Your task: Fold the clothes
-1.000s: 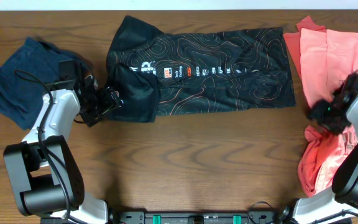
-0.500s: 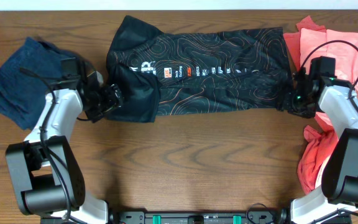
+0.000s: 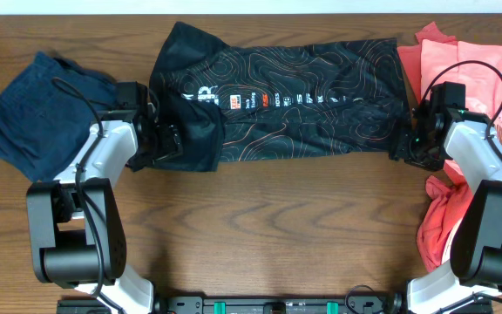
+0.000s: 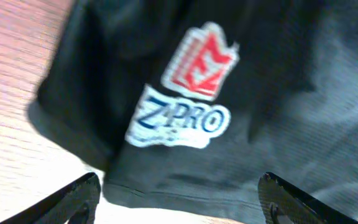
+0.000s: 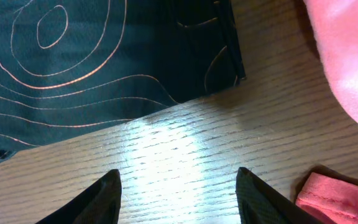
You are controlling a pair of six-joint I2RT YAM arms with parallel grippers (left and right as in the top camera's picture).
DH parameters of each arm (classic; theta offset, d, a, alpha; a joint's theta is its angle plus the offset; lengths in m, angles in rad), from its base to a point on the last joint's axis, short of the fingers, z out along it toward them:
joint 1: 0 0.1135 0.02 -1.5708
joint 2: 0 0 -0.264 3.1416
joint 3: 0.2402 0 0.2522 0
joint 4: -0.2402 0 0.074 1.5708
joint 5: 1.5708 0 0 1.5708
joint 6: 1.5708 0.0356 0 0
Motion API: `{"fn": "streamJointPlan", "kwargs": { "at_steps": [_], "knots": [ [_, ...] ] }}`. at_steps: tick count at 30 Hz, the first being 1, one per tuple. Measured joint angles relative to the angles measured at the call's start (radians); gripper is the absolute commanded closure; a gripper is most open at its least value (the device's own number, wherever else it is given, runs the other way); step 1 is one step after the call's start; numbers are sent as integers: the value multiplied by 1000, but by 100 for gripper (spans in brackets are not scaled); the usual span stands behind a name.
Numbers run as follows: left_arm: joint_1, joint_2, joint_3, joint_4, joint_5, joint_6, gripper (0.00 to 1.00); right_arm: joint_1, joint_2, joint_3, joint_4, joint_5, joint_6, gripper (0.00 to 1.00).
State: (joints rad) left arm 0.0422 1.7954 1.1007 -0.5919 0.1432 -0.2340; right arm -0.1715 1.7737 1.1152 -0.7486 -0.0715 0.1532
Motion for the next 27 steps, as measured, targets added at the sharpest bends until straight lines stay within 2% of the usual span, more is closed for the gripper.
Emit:
{"fn": "streamJointPlan", "kwargs": {
  "at_steps": [3,8,11,14,15,16,17,19,21,27],
  "knots": [
    [0,0,0,1,-32,0,18,0,0,0,0,1,0,42],
    [-14,0,0,1,-43,0,30,0,0,0,-2,1,0,42],
    [-34,5,0,4,-45,0,42,0,0,0,-13,2,0,42],
    [-44,17,0,11,-46,1,68,0,0,0,-24,2,0,42],
    [-44,21,-1,15,-45,0,75,0,0,0,-27,2,0,42],
    [-44,23,-2,17,-46,1,76,0,0,0,-31,2,0,42],
    [-44,23,-2,20,-46,4,76,0,0,0,-33,2,0,42],
    [-44,23,-2,24,-46,11,57,0,0,0,-37,2,0,42],
    [-44,23,-2,25,-47,13,44,0,0,0,-39,2,0,41],
    [-44,22,-2,-1,-89,6,43,0,0,0,-40,2,0,41]
  ]
}}
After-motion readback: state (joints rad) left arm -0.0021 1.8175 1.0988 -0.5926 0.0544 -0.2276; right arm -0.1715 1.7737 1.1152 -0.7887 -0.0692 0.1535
